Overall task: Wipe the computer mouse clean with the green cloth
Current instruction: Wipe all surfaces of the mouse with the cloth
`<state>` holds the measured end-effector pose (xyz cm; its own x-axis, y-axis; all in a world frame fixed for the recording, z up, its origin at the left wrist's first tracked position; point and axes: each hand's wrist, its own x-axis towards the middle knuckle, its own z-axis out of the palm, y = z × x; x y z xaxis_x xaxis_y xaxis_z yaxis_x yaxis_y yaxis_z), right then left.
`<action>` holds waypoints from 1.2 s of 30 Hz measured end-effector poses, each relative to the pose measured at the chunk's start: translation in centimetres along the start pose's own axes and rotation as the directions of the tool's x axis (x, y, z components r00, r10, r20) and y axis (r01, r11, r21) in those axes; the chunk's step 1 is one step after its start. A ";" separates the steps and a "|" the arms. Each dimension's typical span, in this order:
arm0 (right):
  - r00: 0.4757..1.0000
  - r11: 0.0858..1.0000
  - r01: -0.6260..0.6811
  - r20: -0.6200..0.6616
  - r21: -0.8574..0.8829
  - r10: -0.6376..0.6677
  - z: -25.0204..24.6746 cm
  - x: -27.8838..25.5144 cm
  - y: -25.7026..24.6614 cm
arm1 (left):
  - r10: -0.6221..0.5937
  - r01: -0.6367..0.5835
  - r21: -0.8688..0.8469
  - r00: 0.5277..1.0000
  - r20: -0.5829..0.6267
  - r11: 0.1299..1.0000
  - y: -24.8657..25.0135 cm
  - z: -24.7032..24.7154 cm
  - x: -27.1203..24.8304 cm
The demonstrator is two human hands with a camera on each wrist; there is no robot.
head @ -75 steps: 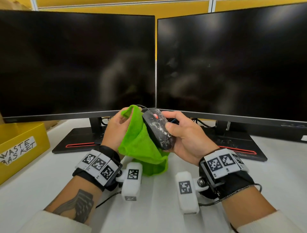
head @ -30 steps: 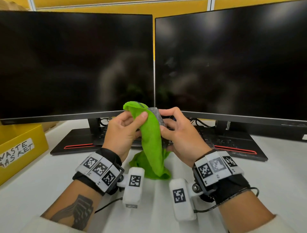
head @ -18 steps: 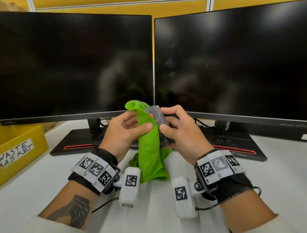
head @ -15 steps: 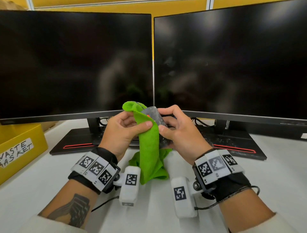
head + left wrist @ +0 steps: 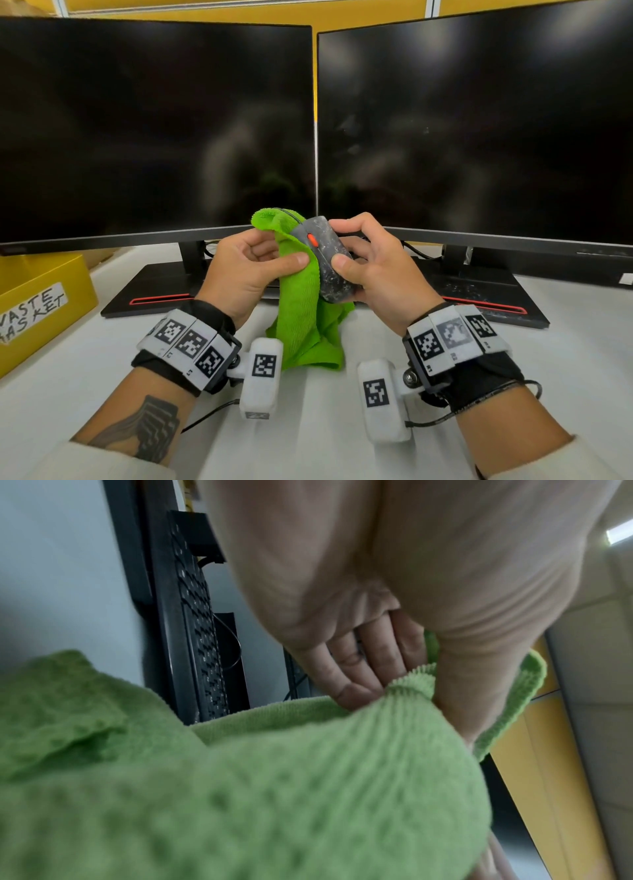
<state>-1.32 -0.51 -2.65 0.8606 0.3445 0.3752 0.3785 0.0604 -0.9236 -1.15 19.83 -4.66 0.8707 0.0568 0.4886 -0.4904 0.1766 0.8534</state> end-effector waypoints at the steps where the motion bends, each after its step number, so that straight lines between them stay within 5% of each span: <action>1: 1.000 1.000 0.008 0.001 -0.013 -0.008 0.0 0.0 0.0 | 0.008 -0.007 0.017 1.000 -0.014 1.000 0.0 0.1 0.0; 14: 0.999 0.998 0.036 0.006 -0.043 -0.036 0.1 0.3 0.2 | 0.038 -0.039 -0.007 0.995 -0.090 0.999 0.1 0.7 0.3; 21: 0.999 0.999 0.035 0.005 -0.032 -0.035 -0.4 0.1 -0.2 | 0.043 -0.043 0.027 0.999 0.027 0.999 0.0 -0.1 0.1; 30: 0.997 0.994 0.067 0.044 -0.081 -0.064 0.3 0.0 0.0 | 0.076 -0.071 0.039 0.990 -0.122 0.997 0.3 0.6 0.3; 36: 0.998 0.997 0.055 0.040 -0.054 -0.053 -0.3 0.1 0.1 | 0.051 -0.049 0.033 0.997 -0.051 0.998 0.2 0.0 0.2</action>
<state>-1.08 -0.71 -2.67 0.8251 0.3776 0.4203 0.4434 0.0282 -0.8959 -1.02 19.84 -4.37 0.8453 0.1155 0.5217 -0.5338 0.1411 0.8337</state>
